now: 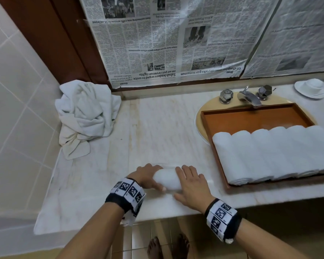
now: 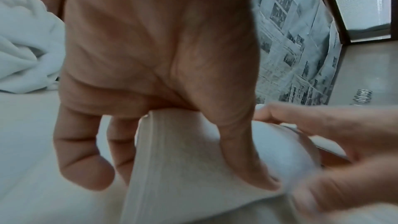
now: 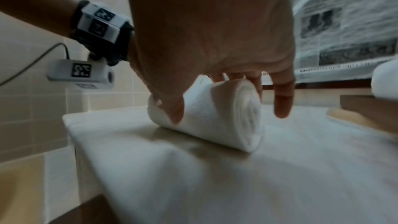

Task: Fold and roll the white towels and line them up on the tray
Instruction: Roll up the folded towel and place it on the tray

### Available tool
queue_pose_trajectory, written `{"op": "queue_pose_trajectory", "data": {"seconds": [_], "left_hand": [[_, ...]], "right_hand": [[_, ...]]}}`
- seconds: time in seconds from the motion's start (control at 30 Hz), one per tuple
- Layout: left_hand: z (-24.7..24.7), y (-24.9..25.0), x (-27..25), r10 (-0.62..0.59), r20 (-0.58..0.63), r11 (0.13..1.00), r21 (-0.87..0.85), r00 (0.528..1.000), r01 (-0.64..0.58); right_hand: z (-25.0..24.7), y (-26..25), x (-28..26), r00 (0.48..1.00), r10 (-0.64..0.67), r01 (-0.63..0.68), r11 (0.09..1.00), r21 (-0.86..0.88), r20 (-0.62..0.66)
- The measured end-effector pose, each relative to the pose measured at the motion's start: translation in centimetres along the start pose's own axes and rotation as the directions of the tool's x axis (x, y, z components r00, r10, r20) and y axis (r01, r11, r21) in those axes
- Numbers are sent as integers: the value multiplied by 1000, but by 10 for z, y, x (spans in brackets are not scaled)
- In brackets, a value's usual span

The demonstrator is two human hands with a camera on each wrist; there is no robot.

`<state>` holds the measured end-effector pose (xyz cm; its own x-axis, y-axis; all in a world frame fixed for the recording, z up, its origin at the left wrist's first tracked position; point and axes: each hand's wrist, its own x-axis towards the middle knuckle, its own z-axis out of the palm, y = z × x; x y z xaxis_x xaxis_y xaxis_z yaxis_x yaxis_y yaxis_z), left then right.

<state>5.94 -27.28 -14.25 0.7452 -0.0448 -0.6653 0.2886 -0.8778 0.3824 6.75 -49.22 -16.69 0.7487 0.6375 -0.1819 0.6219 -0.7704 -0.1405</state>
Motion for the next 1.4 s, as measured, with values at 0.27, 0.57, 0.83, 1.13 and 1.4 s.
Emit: {"op": "queue_pose_trajectory", "data": {"seconds": [0.27, 0.57, 0.83, 1.13, 1.4], "left_hand": [[-5, -4, 7, -23, -79, 998, -66, 997, 18], [-10, 7, 5, -18, 69, 994, -103, 997, 25], [9, 4, -4, -18, 87, 996, -84, 996, 25], [17, -2, -12, 94, 232, 971, -236, 968, -37], [-6, -1, -19, 221, 331, 915, -396, 917, -77]], "right_hand": [[-32, 16, 51, 958, 84, -150, 962, 229, 273], [-43, 32, 60, 875, 40, -206, 932, 298, 482], [-42, 30, 38, 873, 16, -192, 930, 313, 487], [-55, 27, 21, 865, 17, -202, 926, 318, 501], [-85, 27, 18, 907, -13, -147, 926, 347, 420]]}}
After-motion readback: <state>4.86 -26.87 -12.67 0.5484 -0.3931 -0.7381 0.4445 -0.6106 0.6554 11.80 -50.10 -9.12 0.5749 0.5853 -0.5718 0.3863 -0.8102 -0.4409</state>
